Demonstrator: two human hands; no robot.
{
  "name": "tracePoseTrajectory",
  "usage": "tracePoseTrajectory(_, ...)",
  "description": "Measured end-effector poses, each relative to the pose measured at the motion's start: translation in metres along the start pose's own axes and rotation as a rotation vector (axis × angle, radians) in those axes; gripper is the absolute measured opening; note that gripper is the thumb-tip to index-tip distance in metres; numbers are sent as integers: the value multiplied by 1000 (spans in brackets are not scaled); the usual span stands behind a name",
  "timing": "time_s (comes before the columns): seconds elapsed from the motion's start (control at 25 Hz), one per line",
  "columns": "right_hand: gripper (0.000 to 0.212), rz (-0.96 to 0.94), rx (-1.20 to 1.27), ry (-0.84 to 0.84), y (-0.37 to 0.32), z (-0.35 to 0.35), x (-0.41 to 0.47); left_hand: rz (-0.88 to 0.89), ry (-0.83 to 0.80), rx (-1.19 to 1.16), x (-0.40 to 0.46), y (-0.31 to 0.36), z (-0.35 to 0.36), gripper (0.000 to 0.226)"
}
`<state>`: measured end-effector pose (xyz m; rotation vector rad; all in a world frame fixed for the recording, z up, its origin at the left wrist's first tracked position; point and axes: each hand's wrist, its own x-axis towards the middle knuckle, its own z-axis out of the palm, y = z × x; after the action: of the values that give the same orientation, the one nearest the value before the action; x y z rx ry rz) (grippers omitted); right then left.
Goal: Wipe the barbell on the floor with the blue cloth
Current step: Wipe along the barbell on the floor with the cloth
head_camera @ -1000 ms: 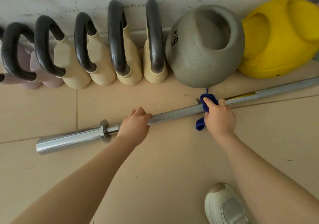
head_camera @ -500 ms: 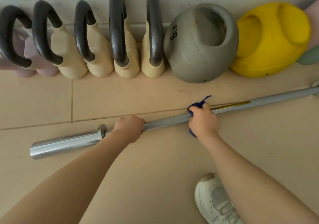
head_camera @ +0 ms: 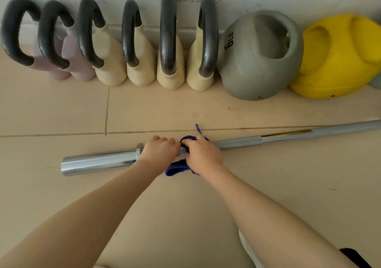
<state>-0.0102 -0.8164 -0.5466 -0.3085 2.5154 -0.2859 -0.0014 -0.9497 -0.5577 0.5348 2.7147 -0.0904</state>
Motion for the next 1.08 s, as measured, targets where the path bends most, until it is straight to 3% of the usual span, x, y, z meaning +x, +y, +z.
tracePoseTrajectory(0.08, 31, 162, -107, 11, 20, -13, 6, 51, 17, 68, -18, -24, 3, 46)
tracePoseTrajectory(0.16, 30, 333, -197, 38, 23, -15, 11, -48, -53, -12, -36, -45, 9, 62)
tracePoseTrajectory(0.2, 31, 327, -141, 26, 8, -11, 10, -102, -80, -41, -41, -51, 11, 70)
tracePoseTrajectory(0.32, 34, 31, 64, -82, -60, 16, -5, -160, -94, -63, -49, -52, 17, 76)
tracePoseTrajectory(0.44, 42, -170, -3, -89, -64, 19, -8, -209, -92, -143, -49, -52, 19, 79)
tracePoseTrajectory(0.48, 40, -117, -68, -55, -50, 12, -1, -219, -94, -166, -49, -54, 20, 82)
tracePoseTrajectory(0.6, 30, 286, -253, 55, -5, -8, 14, -253, -105, -258, -49, -59, 20, 90)
tracePoseTrajectory(0.64, 30, 309, -281, 68, -4, -7, 12, -261, -118, -288, -47, -61, 18, 92)
tracePoseTrajectory(0.84, 49, -64, -15, 35, -58, 32, -10, -247, -129, -333, -39, -72, 8, 101)
tracePoseTrajectory(0.92, 50, -120, -47, 70, -46, 31, -5, -258, -102, -356, -38, -76, 5, 100)
tracePoseTrajectory(1.0, 47, -8, -152, 174, -15, 19, -2, -310, -51, -422, -40, -82, 4, 95)
tracePoseTrajectory(1.08, 47, 230, -200, 270, 14, 8, 1, -380, 20, -502, -39, -87, 6, 83)
